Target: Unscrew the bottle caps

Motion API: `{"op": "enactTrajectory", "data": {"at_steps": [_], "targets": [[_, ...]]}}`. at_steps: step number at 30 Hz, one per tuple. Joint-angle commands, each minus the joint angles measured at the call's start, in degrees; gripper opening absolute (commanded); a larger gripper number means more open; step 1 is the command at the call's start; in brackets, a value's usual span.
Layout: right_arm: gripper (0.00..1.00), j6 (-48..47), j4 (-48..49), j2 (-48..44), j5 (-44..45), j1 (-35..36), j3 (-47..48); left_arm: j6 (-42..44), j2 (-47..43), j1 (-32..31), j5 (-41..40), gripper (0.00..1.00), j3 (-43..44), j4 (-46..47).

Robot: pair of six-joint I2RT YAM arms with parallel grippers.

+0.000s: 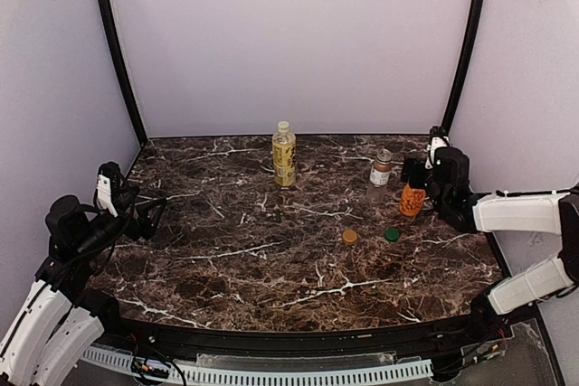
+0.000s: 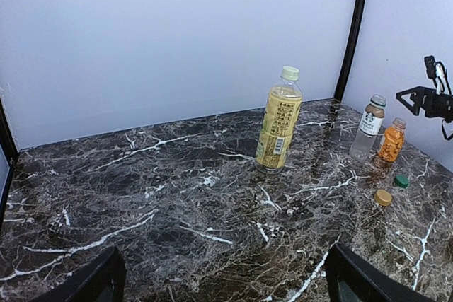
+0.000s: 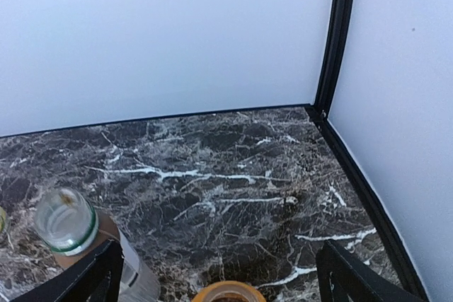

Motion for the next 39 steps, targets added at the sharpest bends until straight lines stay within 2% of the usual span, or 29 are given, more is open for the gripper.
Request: {"op": "enactTrajectory", "data": {"at_steps": [1,5,8,11,15,17,18,22,26,31,33,39], "targets": [[0.94,-0.2,-15.9,-5.3,1.2,0.3,8.7,-0.6,0.5,0.7,0.0,0.99,-1.0,0.1],[0.92,-0.5,-23.1,-8.1,1.0,0.3,15.9,-0.8,0.6,1.0,-0.4,0.99,-1.5,0.5],[0.86,-1.3,-26.1,-5.8,-6.2,0.3,24.5,-0.8,0.6,1.2,-1.5,0.99,-1.8,0.6],[0.82,-1.1,-32.2,1.9,-16.3,0.7,37.2,-0.4,0.4,1.5,-3.8,0.99,-2.2,0.4],[0.82,-2.2,-39.1,15.2,-25.4,5.0,54.0,0.3,-0.2,2.6,-7.2,0.99,-2.3,-0.4],[0.90,-4.2,-39.7,21.6,-28.0,7.7,60.4,1.0,-0.4,3.4,-9.5,0.99,-2.3,-1.1],[0.94,-5.1,-39.9,24.5,-28.9,9.1,63.3,1.2,-0.6,4.0,-11.3,0.99,-2.3,-1.1],[0.95,-6.9,-41.8,35.9,-31.4,13.5,74.8,2.2,-1.3,5.9,-15.0,0.99,-2.3,-2.8],[0.98,-6.3,-45.8,45.9,-27.1,16.4,85.1,2.3,-1.6,6.9,-14.7,0.99,-2.6,-2.7],[0.98,-5.4,-46.7,52.1,-25.1,17.6,90.9,1.9,-1.4,7.2,-13.1,0.99,-2.9,-1.9],[0.95,-4.9,-46.6,53.3,-24.1,17.7,91.3,1.7,-1.3,7.1,-12.6,0.99,-3.0,-1.8],[0.73,-3.7,-45.4,53.9,-25.4,18.0,89.1,1.6,-1.2,7.3,-12.2,0.99,-3.1,-1.8]]}}
